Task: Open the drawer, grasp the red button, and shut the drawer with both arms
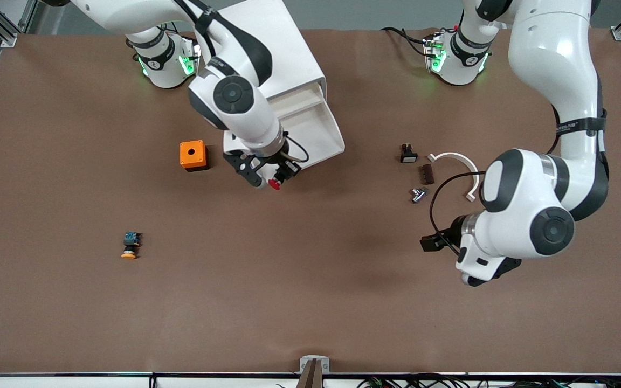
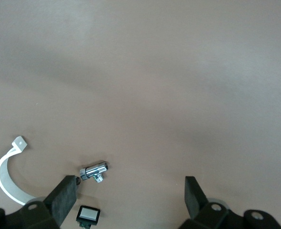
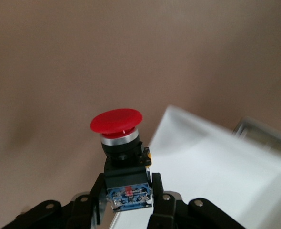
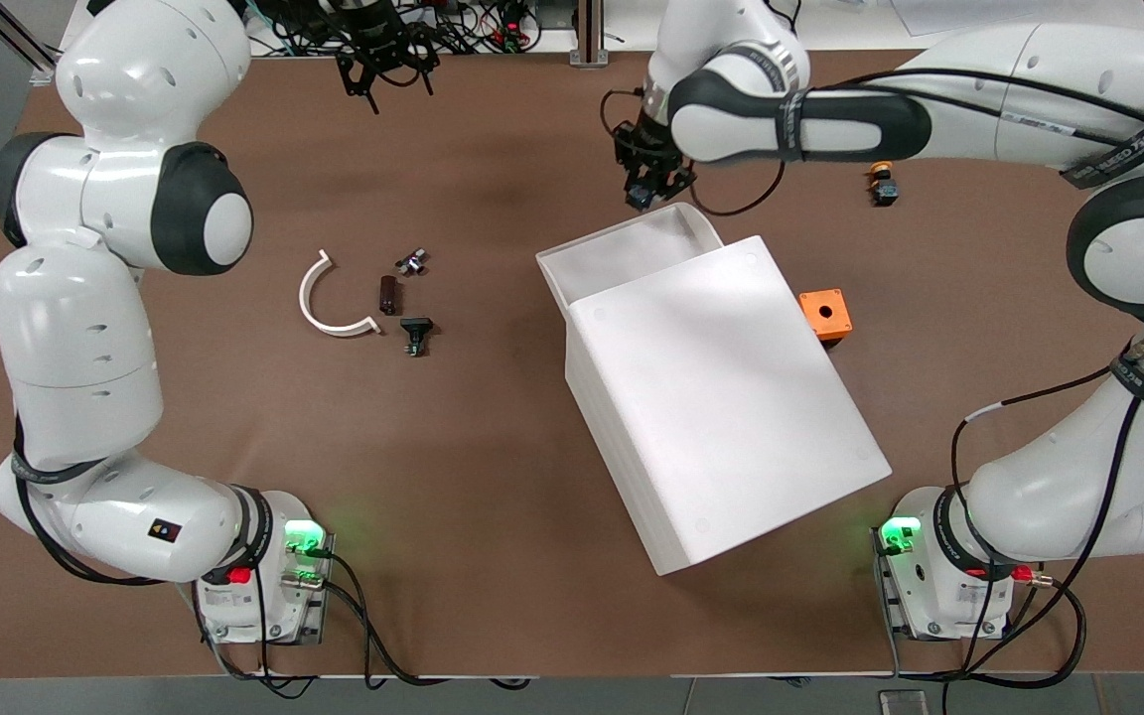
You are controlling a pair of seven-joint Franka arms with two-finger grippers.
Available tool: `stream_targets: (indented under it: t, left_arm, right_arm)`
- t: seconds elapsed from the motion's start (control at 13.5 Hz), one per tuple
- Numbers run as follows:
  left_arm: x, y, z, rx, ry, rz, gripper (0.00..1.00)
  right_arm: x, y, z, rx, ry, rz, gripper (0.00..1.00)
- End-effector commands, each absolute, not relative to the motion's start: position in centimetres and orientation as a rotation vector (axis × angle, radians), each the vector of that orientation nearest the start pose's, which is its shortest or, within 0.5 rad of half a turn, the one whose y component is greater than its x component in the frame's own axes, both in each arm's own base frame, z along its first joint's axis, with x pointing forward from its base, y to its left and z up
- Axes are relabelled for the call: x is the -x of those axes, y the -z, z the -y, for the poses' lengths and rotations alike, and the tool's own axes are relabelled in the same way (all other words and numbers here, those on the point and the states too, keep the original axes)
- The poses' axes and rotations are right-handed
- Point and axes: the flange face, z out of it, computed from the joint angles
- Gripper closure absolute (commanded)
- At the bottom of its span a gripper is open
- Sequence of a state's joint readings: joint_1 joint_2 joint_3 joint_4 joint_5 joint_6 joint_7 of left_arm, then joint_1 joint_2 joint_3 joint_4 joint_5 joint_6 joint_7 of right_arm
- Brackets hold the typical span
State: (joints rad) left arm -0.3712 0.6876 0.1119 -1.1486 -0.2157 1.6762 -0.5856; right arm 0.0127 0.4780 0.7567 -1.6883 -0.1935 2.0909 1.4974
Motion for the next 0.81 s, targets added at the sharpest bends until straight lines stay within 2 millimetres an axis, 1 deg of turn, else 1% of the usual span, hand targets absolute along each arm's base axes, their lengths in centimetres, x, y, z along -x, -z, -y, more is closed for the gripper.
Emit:
stream_targets:
  t: [0.0, 0.07, 0.15, 0.22, 0.3, 0.37, 0.44, 0.52, 0.59, 0.67, 0.74]
  left_arm:
    - [-67.7, -38.7, 25.1, 3.144, -0.256, 0.465, 0.0]
    - [-67.4, -38.6, 26.7, 3.166, -0.214, 0.452, 0.0]
    - [-67.0, -38.5, 29.0, 3.194, -0.167, 0.441, 0.0]
    - [-66.4, -37.8, 31.1, 3.208, -0.128, 0.454, 0.0]
    - [-66.1, -37.7, 32.4, 3.212, -0.098, 0.512, 0.0]
    - [-65.5, -37.4, 34.0, 3.2, -0.098, 0.572, 0.0]
    - [-64.4, -37.0, 36.0, 3.183, -0.113, 0.625, 0.0]
    - [-63.7, -36.6, 36.9, 3.165, -0.132, 0.678, 0.0]
    - [-62.8, -36.2, 37.6, 3.15, -0.152, 0.682, 0.0]
    - [-61.8, -36.0, 38.7, 3.145, -0.172, 0.652, 0.0]
    - [-60.6, -35.5, 40.0, 3.14, -0.183, 0.619, 0.01]
  right_arm:
    - [-55.8, -40.4, -36.6, 2.916, -0.126, -0.839, 0.97]
    - [-57.4, -40.0, -34.5, 2.943, -0.105, -0.779, 0.97]
    - [-58.6, -39.4, -32.8, 2.968, -0.092, -0.727, 0.98]
    - [-59.7, -39.0, -30.9, 2.99, -0.077, -0.671, 0.98]
    - [-61.0, -38.3, -28.5, 3.009, -0.08, -0.621, 0.97]
    - [-62.2, -37.6, -25.9, 3.013, -0.093, -0.584, 0.98]
    - [-63.4, -36.8, -23.0, 3.013, -0.116, -0.544, 0.98]
    - [-64.4, -36.0, -19.8, 3.004, -0.142, -0.488, 0.98]
    - [-65.2, -35.4, -16.9, 2.991, -0.156, -0.435, 0.98]
    - [-65.8, -34.7, -14.3, 2.98, -0.167, -0.381, 0.98]
    - [-66.2, -33.6, -12.4, 2.978, -0.18, -0.326, 0.98]
